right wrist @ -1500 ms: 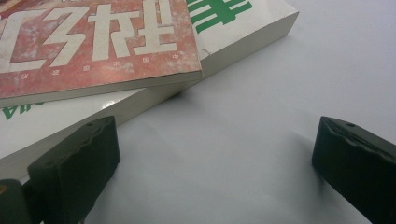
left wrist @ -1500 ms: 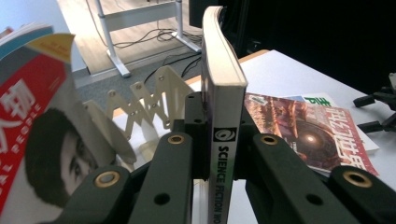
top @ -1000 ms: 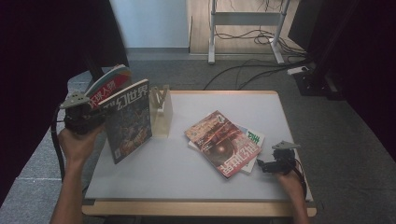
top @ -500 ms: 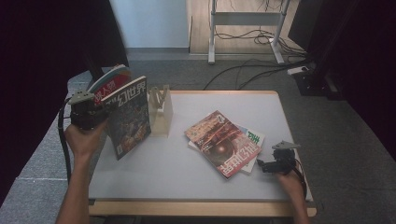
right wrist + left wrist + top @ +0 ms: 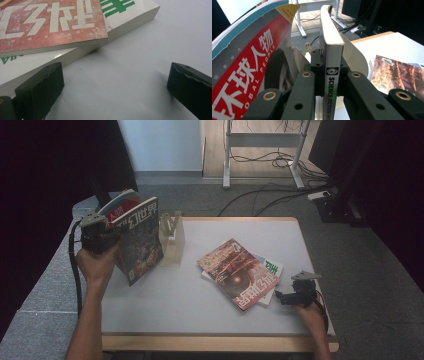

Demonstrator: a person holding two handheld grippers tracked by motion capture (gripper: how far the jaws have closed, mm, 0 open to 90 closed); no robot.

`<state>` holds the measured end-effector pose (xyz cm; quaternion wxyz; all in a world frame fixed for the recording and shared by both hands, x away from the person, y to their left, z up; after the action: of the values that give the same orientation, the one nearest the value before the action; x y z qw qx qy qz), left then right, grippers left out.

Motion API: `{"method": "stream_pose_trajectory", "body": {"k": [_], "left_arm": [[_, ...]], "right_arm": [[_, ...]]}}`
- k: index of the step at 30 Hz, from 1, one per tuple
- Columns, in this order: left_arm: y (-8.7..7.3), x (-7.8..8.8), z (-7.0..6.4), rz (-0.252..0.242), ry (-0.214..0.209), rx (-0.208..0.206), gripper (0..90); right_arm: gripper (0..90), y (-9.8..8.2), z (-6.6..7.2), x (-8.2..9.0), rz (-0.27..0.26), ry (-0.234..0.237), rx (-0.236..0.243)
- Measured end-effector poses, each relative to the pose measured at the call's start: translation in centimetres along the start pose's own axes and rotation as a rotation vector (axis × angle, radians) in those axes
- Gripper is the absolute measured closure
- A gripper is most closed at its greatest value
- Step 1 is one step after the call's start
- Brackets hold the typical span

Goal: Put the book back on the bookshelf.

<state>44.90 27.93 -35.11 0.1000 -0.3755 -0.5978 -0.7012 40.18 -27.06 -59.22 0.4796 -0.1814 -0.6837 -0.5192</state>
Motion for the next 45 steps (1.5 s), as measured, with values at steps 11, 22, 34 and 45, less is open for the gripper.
{"method": "stream_pose_trajectory", "body": {"k": [11, 22, 34, 45], "left_arm": [[0.5, -1.8, -0.3, -0.036, 0.016, 0.022, 82.6], [0.1, -2.8, -0.6, -0.069, -0.013, 0.03, 82.4], [-2.5, -1.9, -0.4, 0.021, -0.101, 0.019, 81.7], [-2.8, -1.0, -0.8, 0.155, -0.136, -0.018, 79.1]], "right_arm": [[0.4, 0.0, 0.0, 0.0, -0.001, 0.0, 0.001], [0.4, 0.0, 0.0, 0.0, 0.0, 0.0, 0.0], [0.4, 0.0, 0.0, 0.0, -0.001, 0.0, 0.0], [0.4, 0.0, 0.0, 0.0, -0.001, 0.0, 0.0]]}}
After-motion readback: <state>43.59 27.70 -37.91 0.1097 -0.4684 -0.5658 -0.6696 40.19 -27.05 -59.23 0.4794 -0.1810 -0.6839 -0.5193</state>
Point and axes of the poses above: each handheld gripper's, and its own axes: x roughly backward along the jaws, y roughly out of its top, z roughly to its left, the point moved 8 cm from there along -x, roughly forward along the jaws, and after that the axes turned 14 degrees about z, right-handed, at the moved point
